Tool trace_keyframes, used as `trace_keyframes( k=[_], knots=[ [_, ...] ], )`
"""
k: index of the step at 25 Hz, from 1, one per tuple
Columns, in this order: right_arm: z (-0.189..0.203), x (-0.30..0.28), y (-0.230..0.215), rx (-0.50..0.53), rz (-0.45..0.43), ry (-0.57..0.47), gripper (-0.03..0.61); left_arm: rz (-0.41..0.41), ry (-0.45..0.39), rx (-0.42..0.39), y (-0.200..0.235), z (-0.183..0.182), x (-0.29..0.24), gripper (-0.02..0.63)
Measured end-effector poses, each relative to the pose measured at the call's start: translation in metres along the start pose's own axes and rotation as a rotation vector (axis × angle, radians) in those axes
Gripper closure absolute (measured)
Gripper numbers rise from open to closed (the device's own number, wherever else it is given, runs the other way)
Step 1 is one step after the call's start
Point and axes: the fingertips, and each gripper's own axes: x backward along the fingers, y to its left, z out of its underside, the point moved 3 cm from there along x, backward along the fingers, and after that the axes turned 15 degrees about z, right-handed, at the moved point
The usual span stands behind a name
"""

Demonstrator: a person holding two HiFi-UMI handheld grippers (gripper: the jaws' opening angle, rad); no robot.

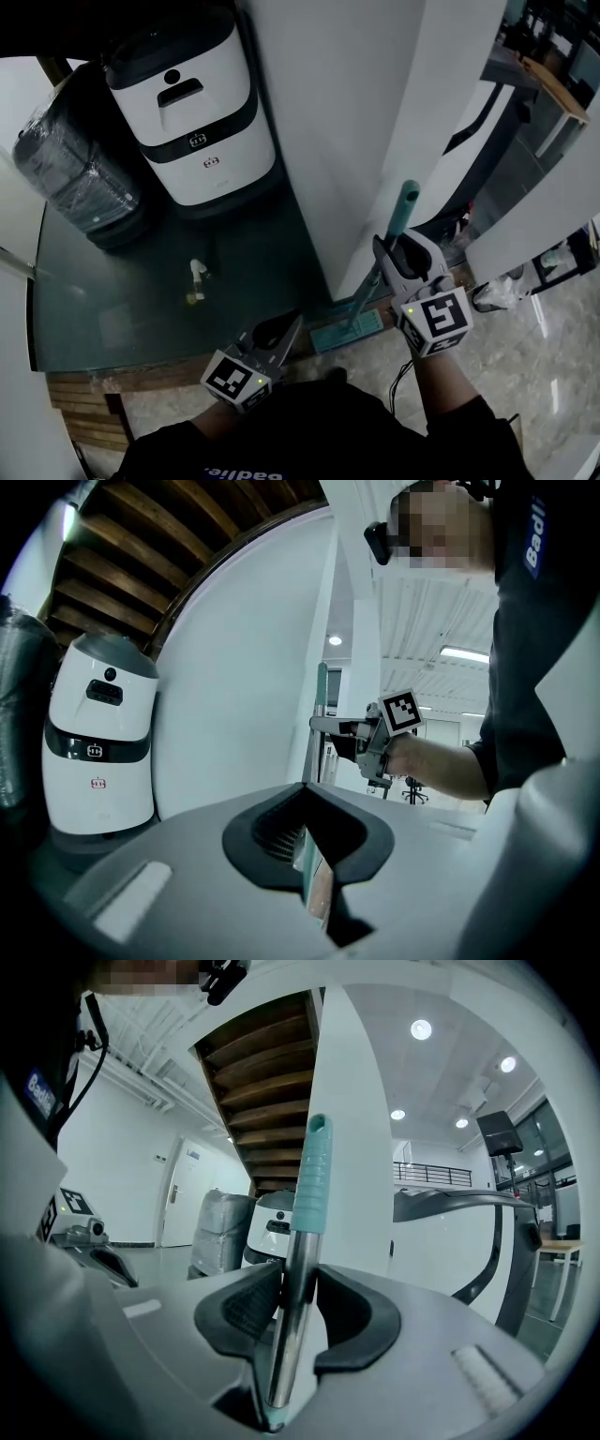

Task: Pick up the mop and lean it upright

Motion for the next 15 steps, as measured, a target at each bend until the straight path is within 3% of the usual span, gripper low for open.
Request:
trace_keyframes(
  k=[15],
  knots=[
    [0.0041,-0.0113,0.0008,0.091,0.080,0.025,0.434,-0.010,-0.016,0.019,0.0001,0.0044,0.0090,0.594]
  ],
)
